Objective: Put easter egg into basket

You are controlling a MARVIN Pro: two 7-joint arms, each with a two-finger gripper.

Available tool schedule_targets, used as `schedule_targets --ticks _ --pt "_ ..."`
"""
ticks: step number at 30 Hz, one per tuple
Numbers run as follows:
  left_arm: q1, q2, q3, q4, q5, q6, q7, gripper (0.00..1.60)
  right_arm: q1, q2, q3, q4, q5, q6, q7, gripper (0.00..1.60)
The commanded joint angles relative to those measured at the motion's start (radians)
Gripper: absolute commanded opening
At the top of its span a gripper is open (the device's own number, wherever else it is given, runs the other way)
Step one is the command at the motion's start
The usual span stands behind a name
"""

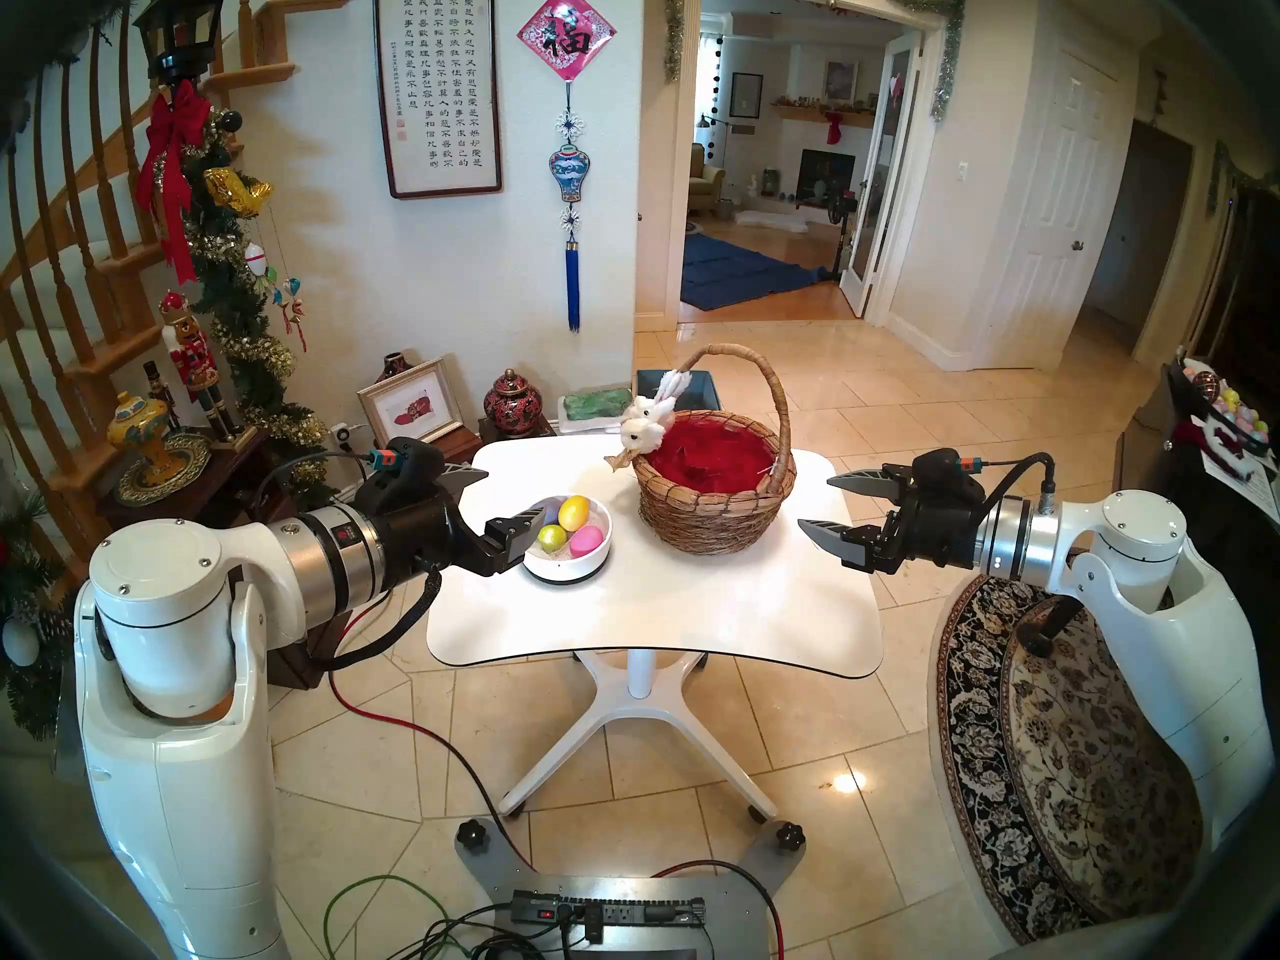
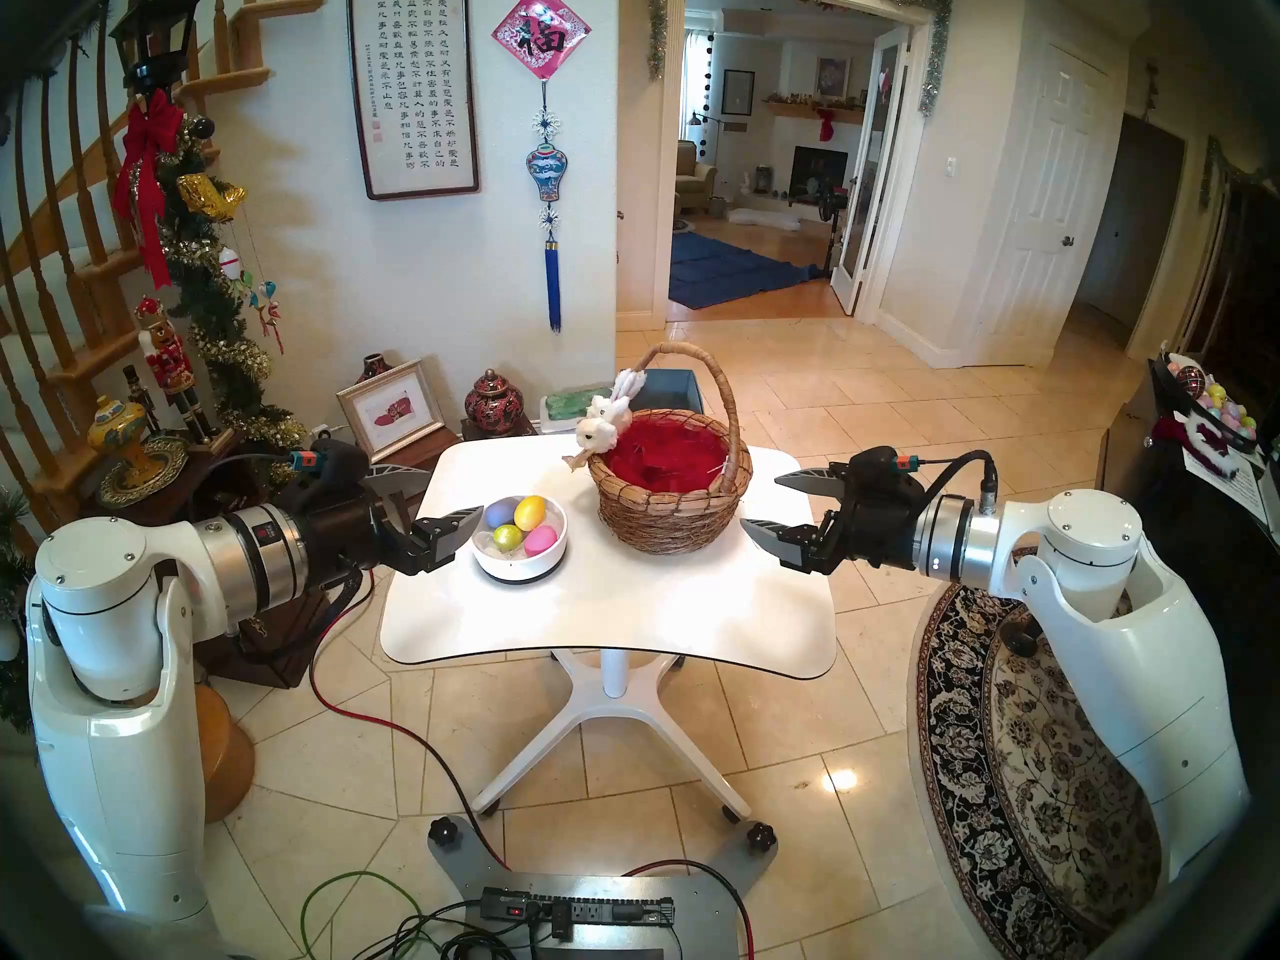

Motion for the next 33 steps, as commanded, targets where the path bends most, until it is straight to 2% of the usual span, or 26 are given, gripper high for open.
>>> schedule_targets --ticks 1,30,33 --pt "-0.002 0.000 0.000 -0.004 -0.001 -0.001 0.000 1.60 0.000 0.003 0.006 -0.001 0.000 -0.001 0.001 1.60" --pt "-0.002 0.000 0.000 -0.004 -0.001 -0.001 0.000 1.60 0.000 0.005 0.005 -0.001 0.002 -0.002 -0.001 1.60" --pt "-0.006 0.007 0.002 -0.003 0.001 0.015 -0.004 1.60 0.000 0.005 0.005 -0.001 0.002 -0.002 -0.001 1.60"
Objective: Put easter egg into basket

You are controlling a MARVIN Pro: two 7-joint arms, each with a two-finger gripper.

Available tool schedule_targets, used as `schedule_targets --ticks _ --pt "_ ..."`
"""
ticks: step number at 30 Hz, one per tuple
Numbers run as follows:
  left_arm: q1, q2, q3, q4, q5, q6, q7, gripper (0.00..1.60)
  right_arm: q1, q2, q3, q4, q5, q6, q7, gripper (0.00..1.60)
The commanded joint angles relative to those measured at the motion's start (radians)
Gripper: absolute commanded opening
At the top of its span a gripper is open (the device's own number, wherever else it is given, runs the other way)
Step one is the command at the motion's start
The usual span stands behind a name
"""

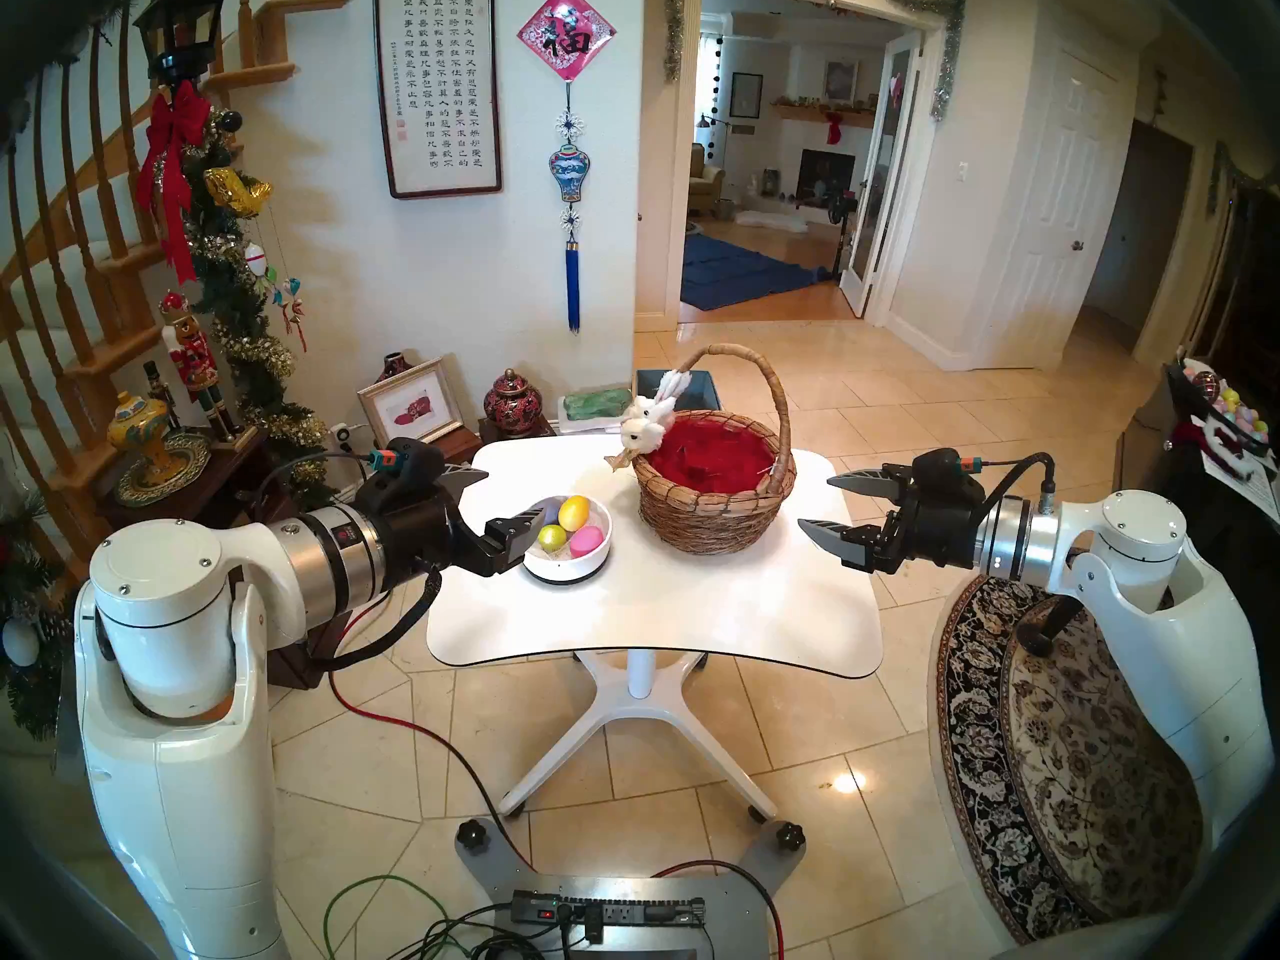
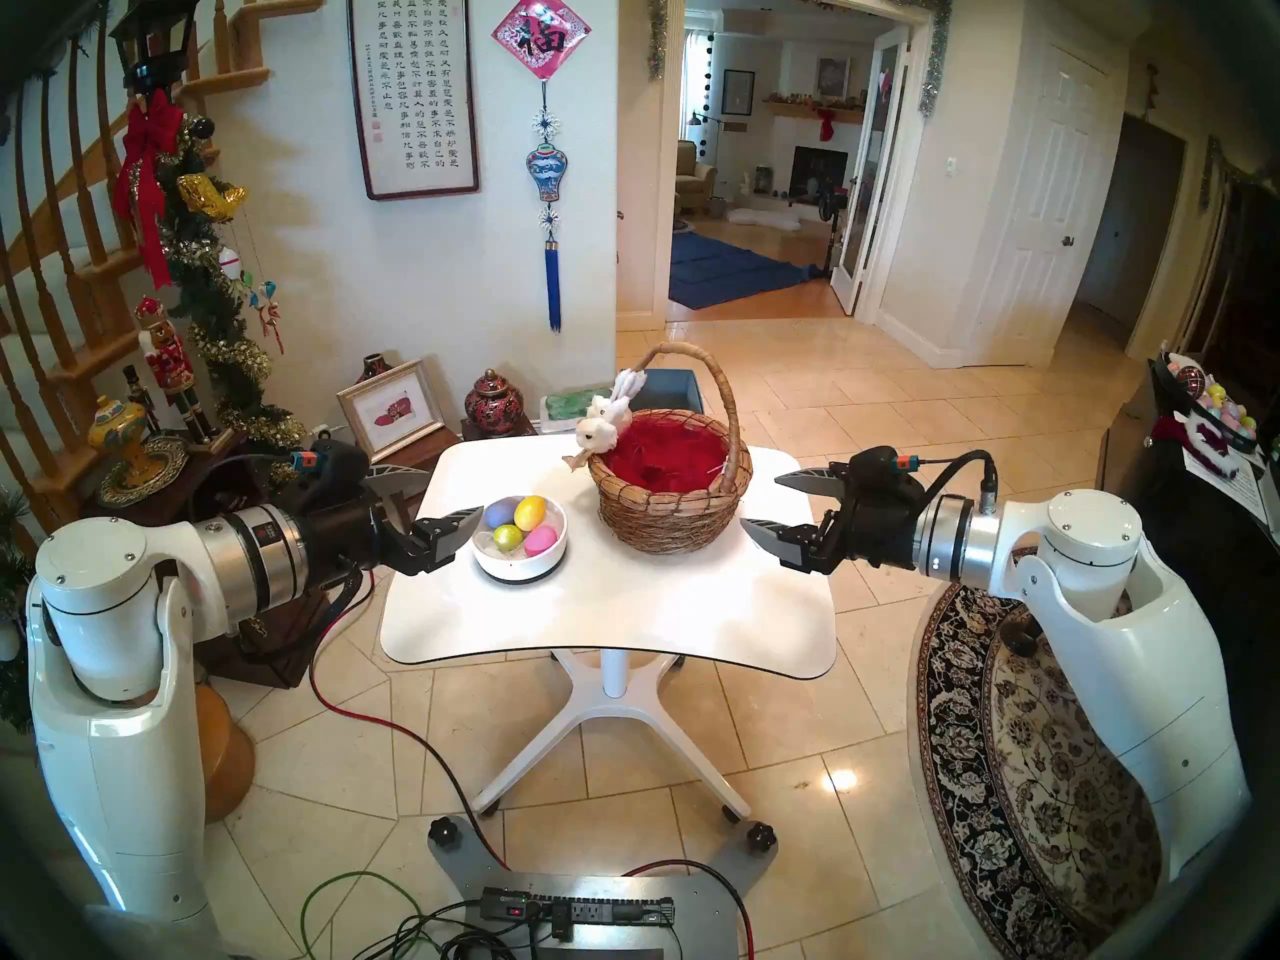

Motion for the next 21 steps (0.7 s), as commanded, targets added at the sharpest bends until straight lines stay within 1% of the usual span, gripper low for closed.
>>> schedule_targets --ticks 1,7,11,15,18,19,21 --pt "-0.006 0.006 0.002 -0.003 0.000 0.014 -0.004 1.60 0.000 0.003 0.005 -0.001 0.000 -0.001 0.001 1.60" --pt "-0.013 0.001 0.003 0.018 -0.004 -0.007 0.018 1.60 0.000 0.004 0.005 -0.001 0.000 -0.001 0.001 1.60" --pt "-0.032 -0.005 -0.011 0.039 -0.021 -0.006 0.013 1.60 0.000 0.004 0.005 -0.001 0.000 -0.002 0.001 1.60" --pt "-0.053 0.001 -0.011 0.067 -0.020 -0.023 0.016 1.60 -0.001 0.004 0.005 -0.001 0.000 -0.002 0.000 1.60" --pt "-0.076 0.011 -0.003 0.088 -0.009 -0.020 0.021 1.60 -0.001 0.004 0.005 -0.001 0.001 -0.002 0.000 1.60" --pt "-0.084 0.014 0.001 0.096 -0.005 -0.034 0.026 1.60 0.000 0.004 0.005 -0.001 0.001 -0.002 0.000 1.60" --pt "-0.100 0.019 0.008 0.108 0.000 -0.037 0.031 1.60 0.000 0.004 0.005 -0.001 0.001 -0.002 0.000 1.60"
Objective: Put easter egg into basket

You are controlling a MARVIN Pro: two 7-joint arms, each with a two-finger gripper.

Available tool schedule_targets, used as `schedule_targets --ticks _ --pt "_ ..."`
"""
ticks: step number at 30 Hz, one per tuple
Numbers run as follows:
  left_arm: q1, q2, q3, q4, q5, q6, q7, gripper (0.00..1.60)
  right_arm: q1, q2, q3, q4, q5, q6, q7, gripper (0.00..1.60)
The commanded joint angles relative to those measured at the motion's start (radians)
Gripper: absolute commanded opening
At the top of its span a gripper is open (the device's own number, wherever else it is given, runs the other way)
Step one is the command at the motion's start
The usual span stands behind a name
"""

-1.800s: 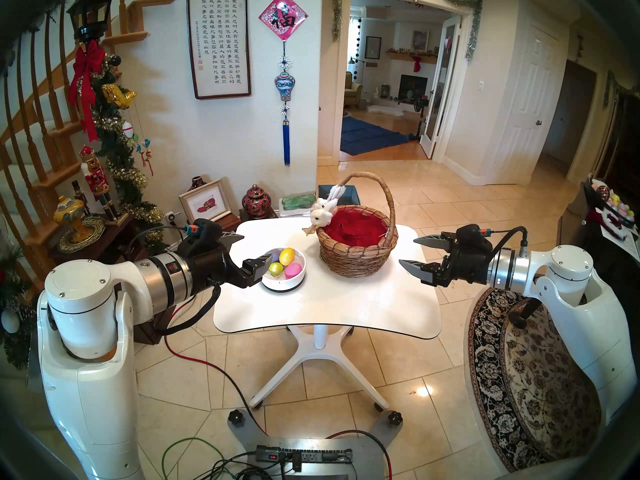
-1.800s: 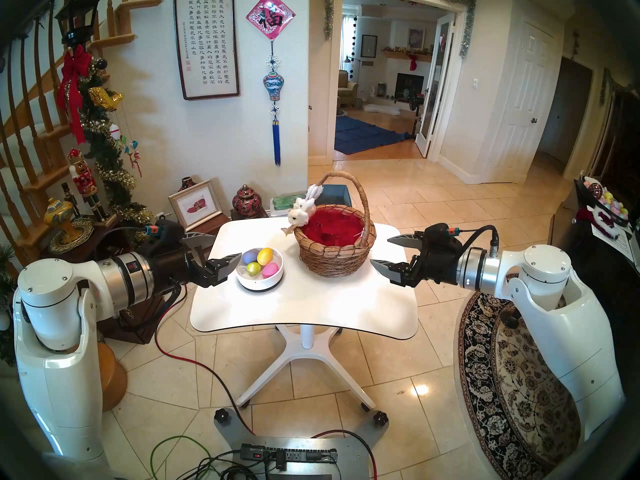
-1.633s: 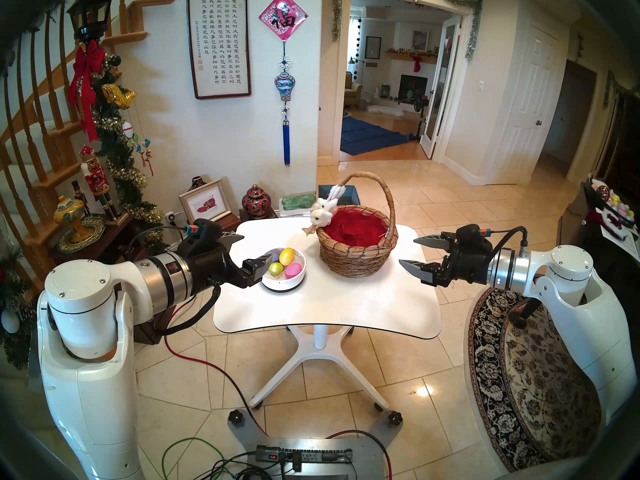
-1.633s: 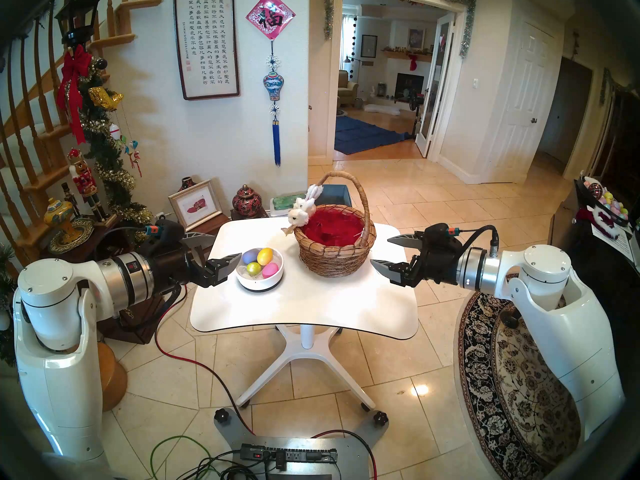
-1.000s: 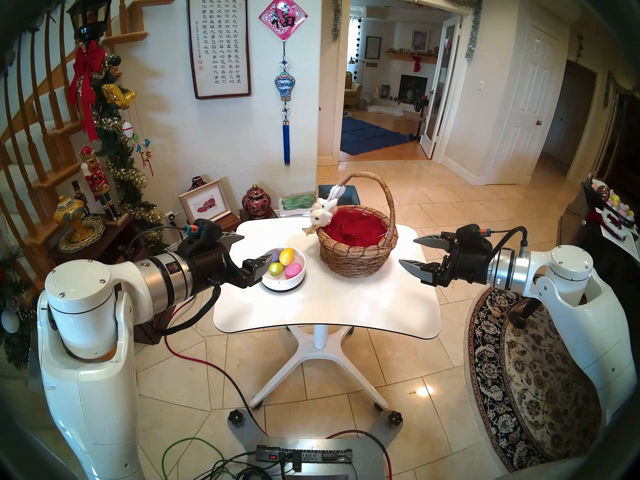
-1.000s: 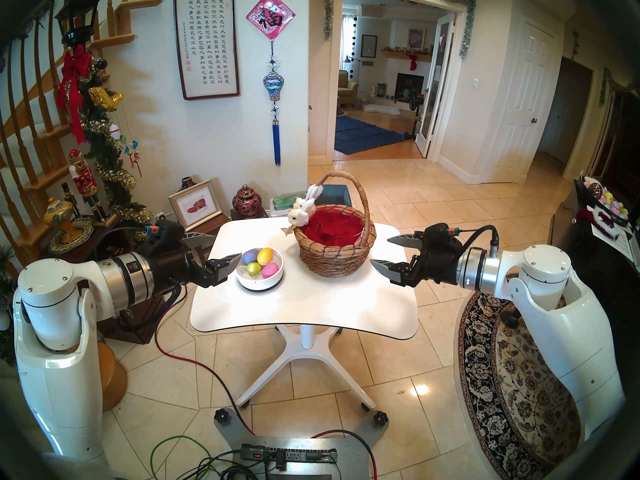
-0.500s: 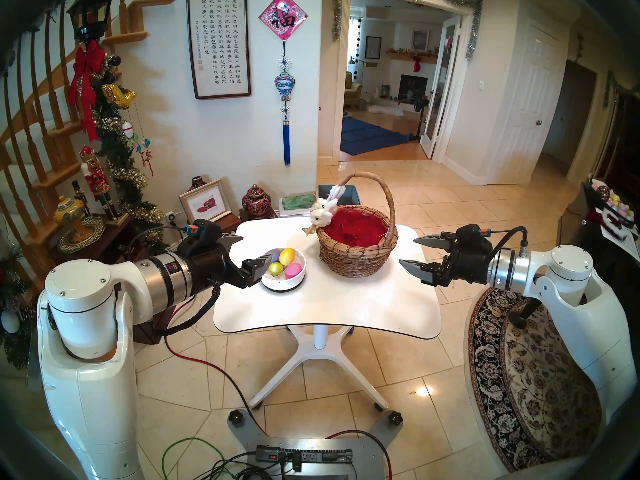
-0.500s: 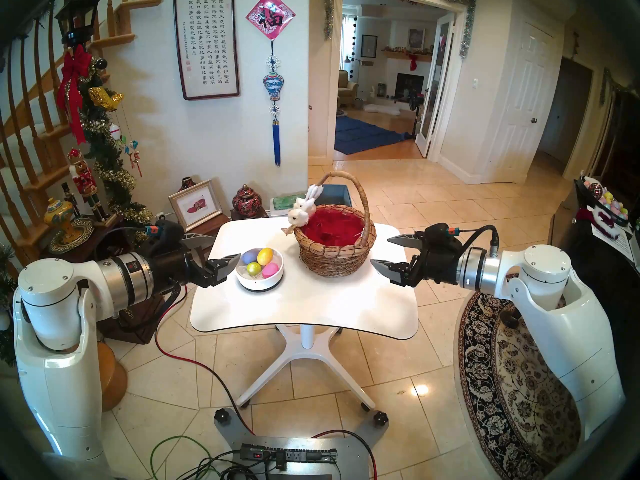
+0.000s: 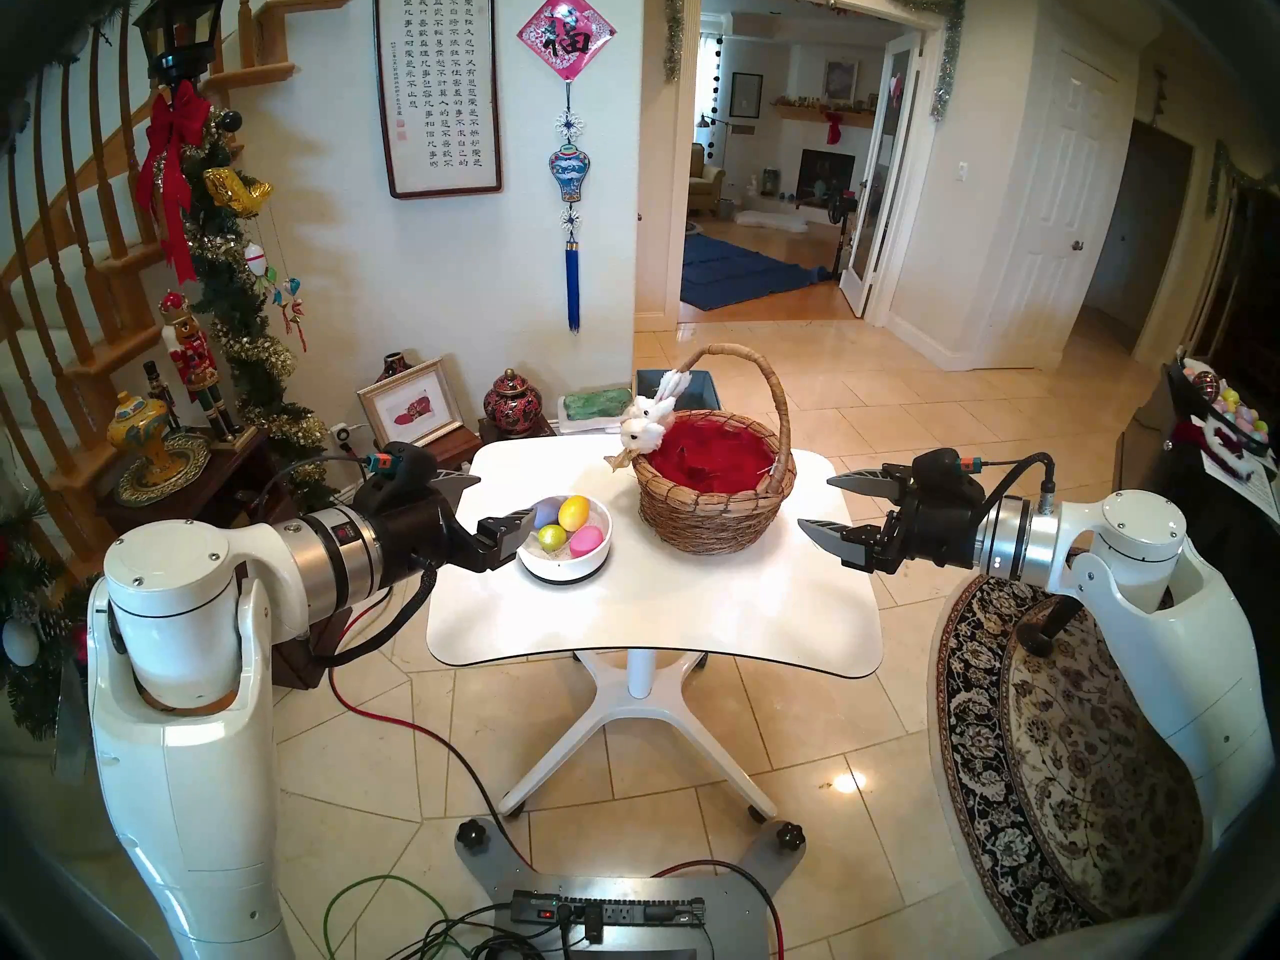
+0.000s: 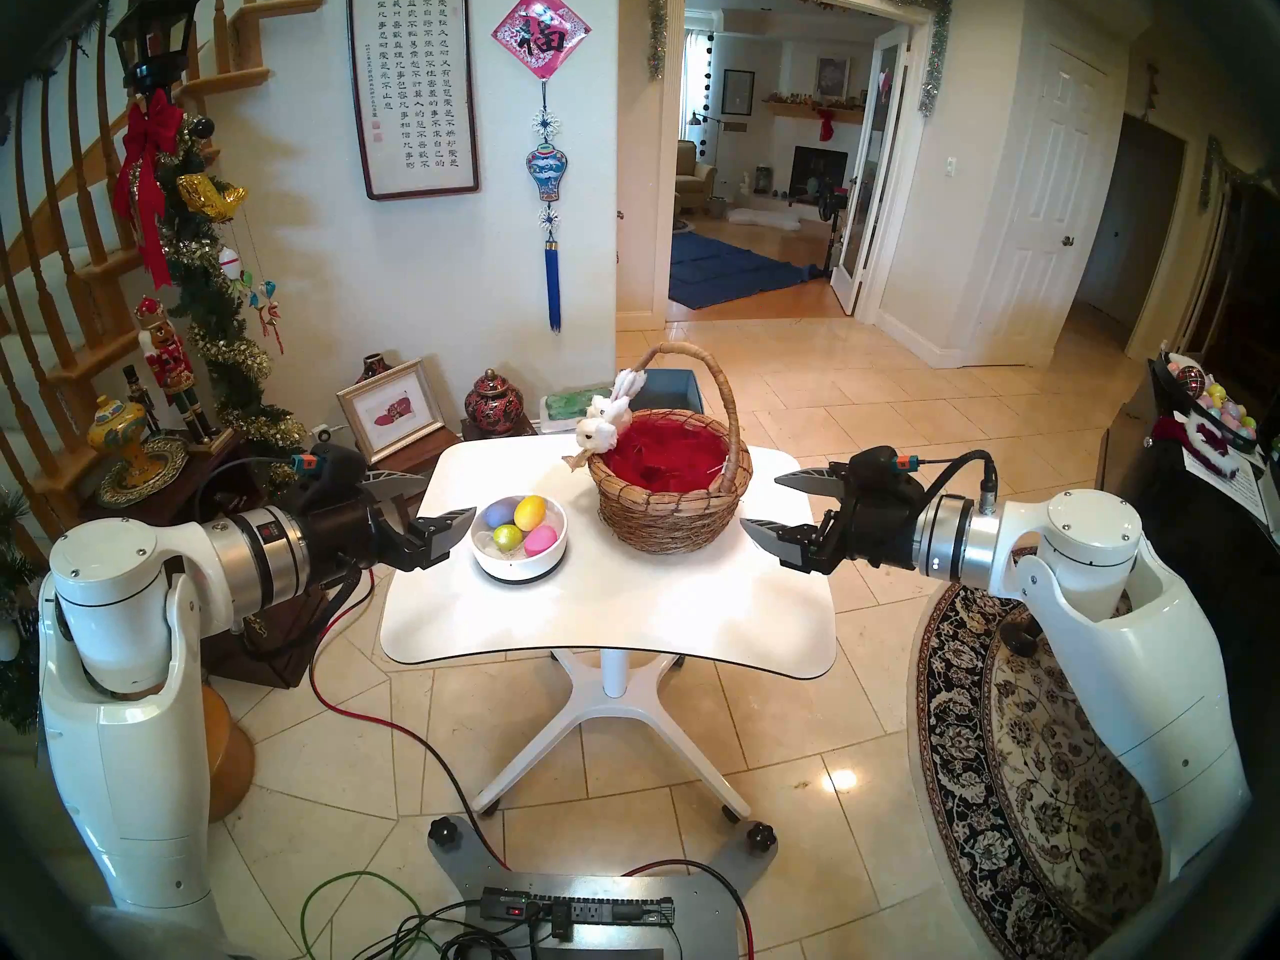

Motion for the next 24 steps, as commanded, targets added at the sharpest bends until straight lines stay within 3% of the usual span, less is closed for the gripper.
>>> schedule_targets --ticks 1,13,16,24 --pt "-0.068 0.015 0.019 0.024 0.013 -0.030 0.023 1.60 0.000 0.003 0.005 -0.001 0.000 -0.001 0.001 1.60" --pt "-0.152 0.075 0.093 0.093 0.075 -0.019 0.062 1.60 0.000 0.004 0.005 -0.001 0.001 -0.002 0.000 1.60" --pt "-0.183 0.099 0.115 0.109 0.093 0.052 0.051 1.60 0.000 0.004 0.005 -0.001 0.001 -0.002 0.000 1.60" --pt "-0.233 0.148 0.149 0.139 0.106 0.118 0.013 1.60 0.000 0.005 0.005 -0.001 0.001 -0.002 0.000 1.60"
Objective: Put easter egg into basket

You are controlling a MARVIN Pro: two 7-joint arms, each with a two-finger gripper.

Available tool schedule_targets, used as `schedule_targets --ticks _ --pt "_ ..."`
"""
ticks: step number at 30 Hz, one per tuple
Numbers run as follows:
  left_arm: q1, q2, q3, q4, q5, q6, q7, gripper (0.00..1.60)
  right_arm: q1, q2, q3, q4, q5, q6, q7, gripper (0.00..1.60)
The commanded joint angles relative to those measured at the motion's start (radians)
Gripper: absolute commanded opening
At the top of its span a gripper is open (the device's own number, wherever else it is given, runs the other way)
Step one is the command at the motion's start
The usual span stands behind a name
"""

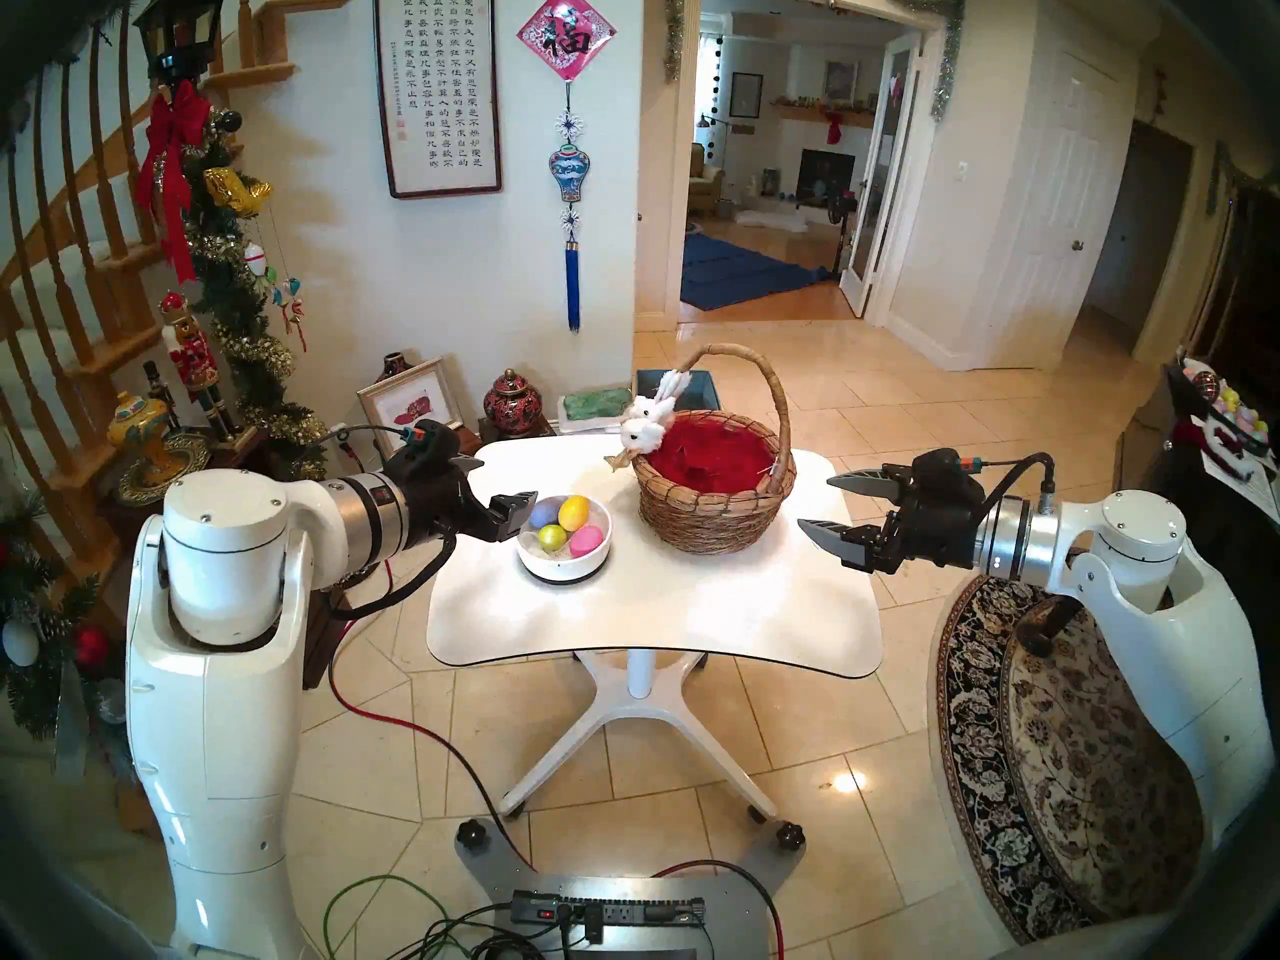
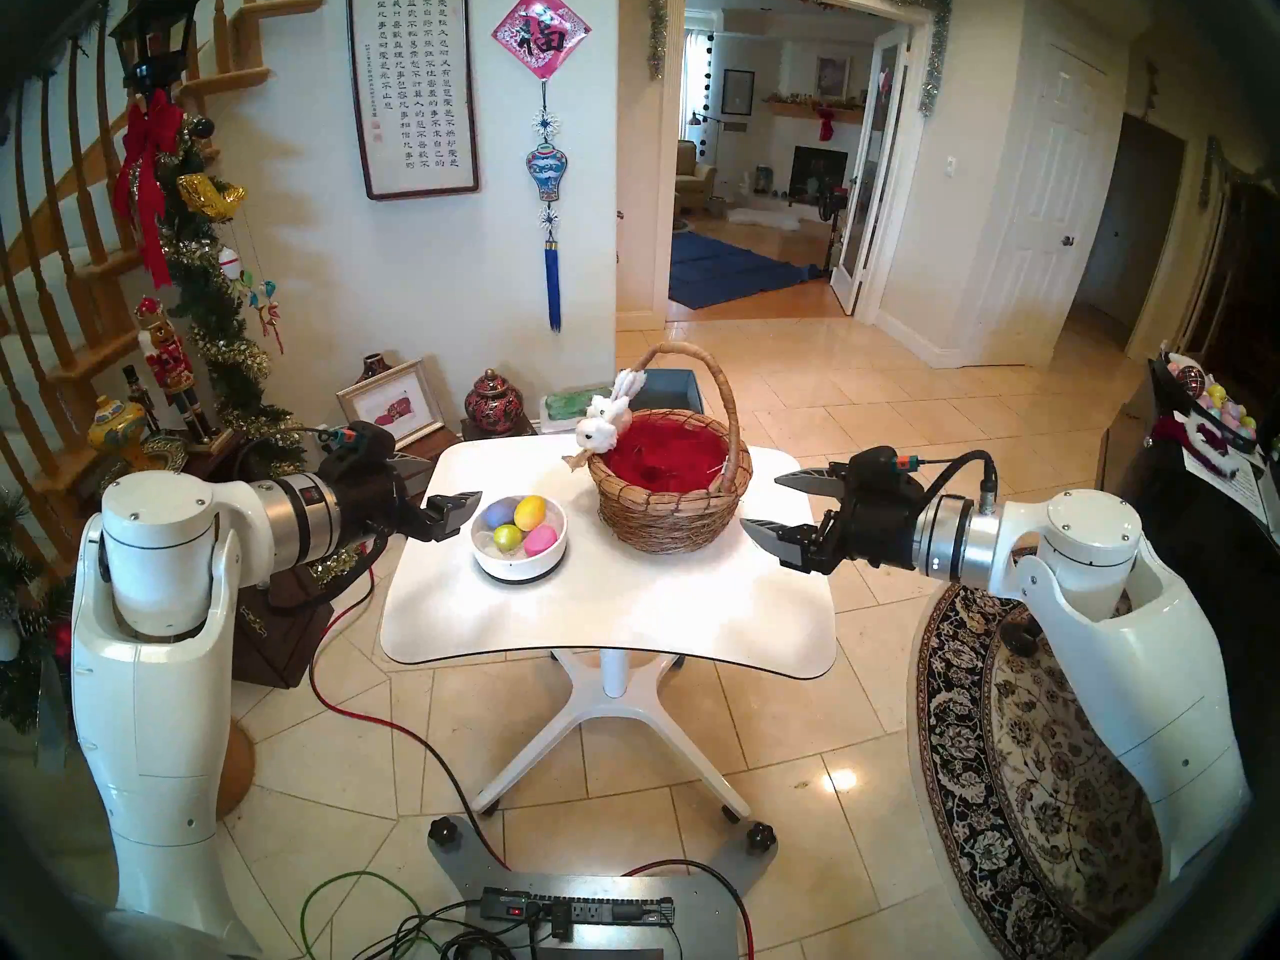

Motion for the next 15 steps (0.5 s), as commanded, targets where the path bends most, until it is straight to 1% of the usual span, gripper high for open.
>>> schedule_targets --ticks 1,4,5,12,15 --pt "-0.087 0.053 0.026 0.012 0.005 0.060 -0.037 1.60 0.000 0.003 0.006 -0.001 0.000 -0.001 0.001 1.60" --pt "-0.118 0.068 0.039 0.026 -0.002 0.107 -0.040 1.60 0.000 0.004 0.005 -0.001 0.000 -0.001 0.001 1.60" --pt "-0.128 0.072 0.044 0.032 -0.006 0.111 -0.036 1.60 0.000 0.004 0.005 -0.001 0.000 -0.001 0.001 1.60" --pt "-0.170 0.093 0.067 0.074 -0.043 0.111 0.000 1.60 0.000 0.004 0.005 -0.001 0.000 -0.002 0.001 1.60" --pt "-0.176 0.110 0.077 0.086 -0.057 0.111 -0.003 1.60 0.000 0.004 0.005 -0.001 0.001 -0.002 0.001 1.60"
